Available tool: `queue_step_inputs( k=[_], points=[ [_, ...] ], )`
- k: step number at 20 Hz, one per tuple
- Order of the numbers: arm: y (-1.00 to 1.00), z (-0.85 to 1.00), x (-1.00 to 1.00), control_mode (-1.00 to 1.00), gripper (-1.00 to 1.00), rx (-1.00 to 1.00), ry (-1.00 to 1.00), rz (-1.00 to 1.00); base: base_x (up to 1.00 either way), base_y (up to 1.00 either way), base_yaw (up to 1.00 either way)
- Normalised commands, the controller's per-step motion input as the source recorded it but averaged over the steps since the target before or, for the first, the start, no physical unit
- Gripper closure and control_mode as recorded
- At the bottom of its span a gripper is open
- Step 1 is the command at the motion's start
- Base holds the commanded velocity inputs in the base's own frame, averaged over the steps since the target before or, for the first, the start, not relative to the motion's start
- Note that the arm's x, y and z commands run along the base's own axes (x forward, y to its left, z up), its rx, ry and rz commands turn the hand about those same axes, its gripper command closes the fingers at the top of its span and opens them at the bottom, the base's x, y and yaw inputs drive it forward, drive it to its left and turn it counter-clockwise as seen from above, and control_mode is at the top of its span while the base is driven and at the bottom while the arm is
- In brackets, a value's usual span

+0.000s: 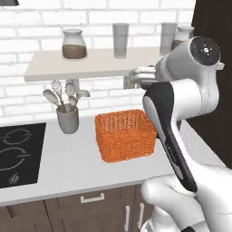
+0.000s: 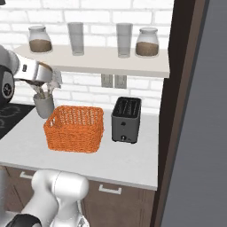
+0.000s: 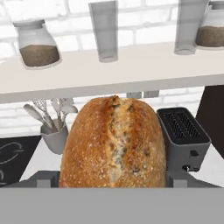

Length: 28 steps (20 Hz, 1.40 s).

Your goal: Open the cabinet, pick up the bread from the cabinet and place it in the basket. Then move the basket to the dining counter.

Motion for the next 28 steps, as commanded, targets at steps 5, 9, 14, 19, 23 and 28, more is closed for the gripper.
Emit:
queue_step_inputs(
  k=[5, 9, 14, 19, 23, 28],
  points=[
    [0.10, -0.60, -0.98, -1.00, 1.00, 0.00, 0.00, 0.00, 0.00, 0.00, 0.00],
    [0.00, -0.86, -0.34, -1.00, 1.00, 0.00, 0.04, 0.00, 0.00, 0.00, 0.00],
    [0.00, -0.71, 0.07, -1.00, 1.00, 0.00, 0.05, 0.00, 0.00, 0.00, 0.00],
    [0.00, -0.67, 0.66, -1.00, 1.00, 0.00, 0.10, 0.00, 0.00, 0.00, 0.00],
    [0.00, -0.38, 0.77, -1.00, 1.00, 0.00, 0.03, 0.00, 0.00, 0.00, 0.00],
    [0.00, -0.35, 0.78, -1.00, 1.00, 0.00, 0.02, 0.00, 0.00, 0.00, 0.00]
  ],
)
